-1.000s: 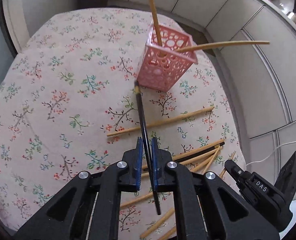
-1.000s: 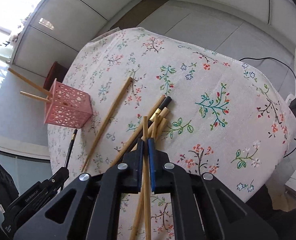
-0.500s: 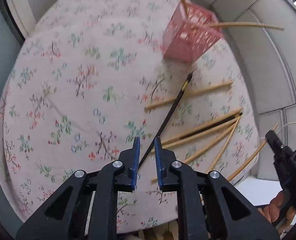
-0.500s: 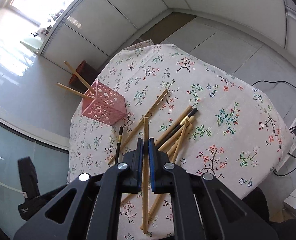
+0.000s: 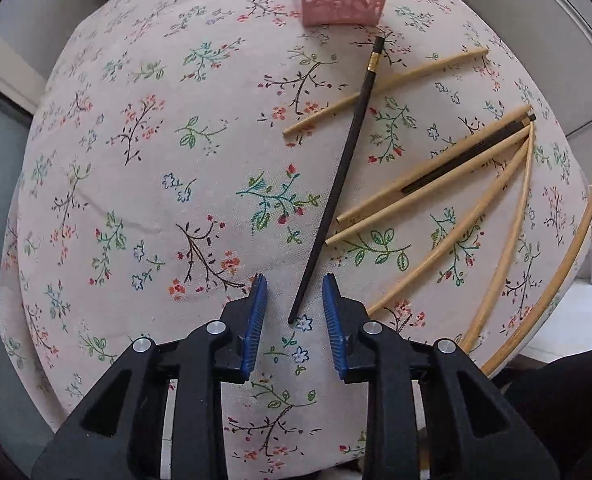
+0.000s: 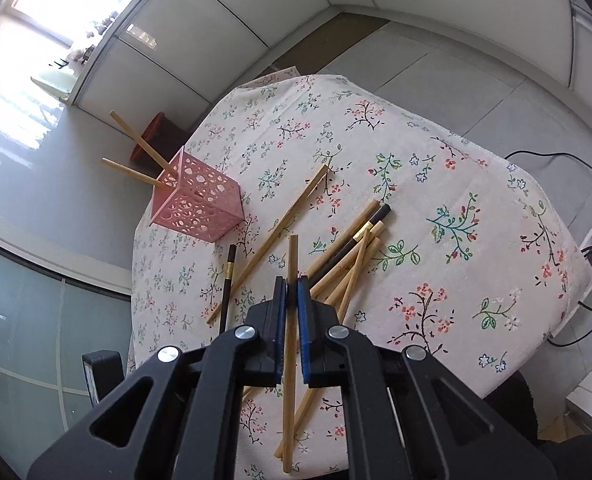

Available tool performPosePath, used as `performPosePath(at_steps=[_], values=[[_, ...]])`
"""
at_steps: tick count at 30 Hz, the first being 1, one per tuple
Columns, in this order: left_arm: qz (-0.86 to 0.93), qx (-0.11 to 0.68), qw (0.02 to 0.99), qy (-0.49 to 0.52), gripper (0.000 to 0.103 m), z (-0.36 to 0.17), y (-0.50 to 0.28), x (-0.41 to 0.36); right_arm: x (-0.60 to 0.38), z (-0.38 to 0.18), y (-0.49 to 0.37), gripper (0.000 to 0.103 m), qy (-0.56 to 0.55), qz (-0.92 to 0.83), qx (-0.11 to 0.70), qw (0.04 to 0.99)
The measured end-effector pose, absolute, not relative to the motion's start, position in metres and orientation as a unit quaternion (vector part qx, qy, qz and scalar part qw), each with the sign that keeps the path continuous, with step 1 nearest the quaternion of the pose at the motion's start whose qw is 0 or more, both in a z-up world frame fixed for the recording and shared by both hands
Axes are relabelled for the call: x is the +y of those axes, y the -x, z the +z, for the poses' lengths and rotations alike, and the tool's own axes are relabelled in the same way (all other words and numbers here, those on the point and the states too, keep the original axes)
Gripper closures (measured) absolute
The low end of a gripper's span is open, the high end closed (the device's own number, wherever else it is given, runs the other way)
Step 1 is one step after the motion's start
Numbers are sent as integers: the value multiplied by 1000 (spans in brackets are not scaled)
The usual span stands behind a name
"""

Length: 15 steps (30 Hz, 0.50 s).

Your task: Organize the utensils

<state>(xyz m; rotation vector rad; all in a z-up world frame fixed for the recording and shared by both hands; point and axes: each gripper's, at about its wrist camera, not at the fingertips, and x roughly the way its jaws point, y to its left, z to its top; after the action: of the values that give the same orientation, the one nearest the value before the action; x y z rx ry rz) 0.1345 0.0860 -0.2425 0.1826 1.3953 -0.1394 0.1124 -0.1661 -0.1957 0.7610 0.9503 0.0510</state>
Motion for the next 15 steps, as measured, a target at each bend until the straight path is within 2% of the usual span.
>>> performPosePath(at_steps=[2,3,6,15], values=[[-74,637,763,-81,94,-242,-135,84,-166,-195,-112,97,-356,23,444,822],[-76,638,763,-71,97,-242,-137,87,-165,-194,-112,97,-355,23,442,823],[-77,622,776,-70,100,-233,-137,91,-166,-189,-110,97,-357,27,433,827],[-126,495,859,-40,100,-136,-106,95,-162,-165,-102,97,-345,54,404,845]])
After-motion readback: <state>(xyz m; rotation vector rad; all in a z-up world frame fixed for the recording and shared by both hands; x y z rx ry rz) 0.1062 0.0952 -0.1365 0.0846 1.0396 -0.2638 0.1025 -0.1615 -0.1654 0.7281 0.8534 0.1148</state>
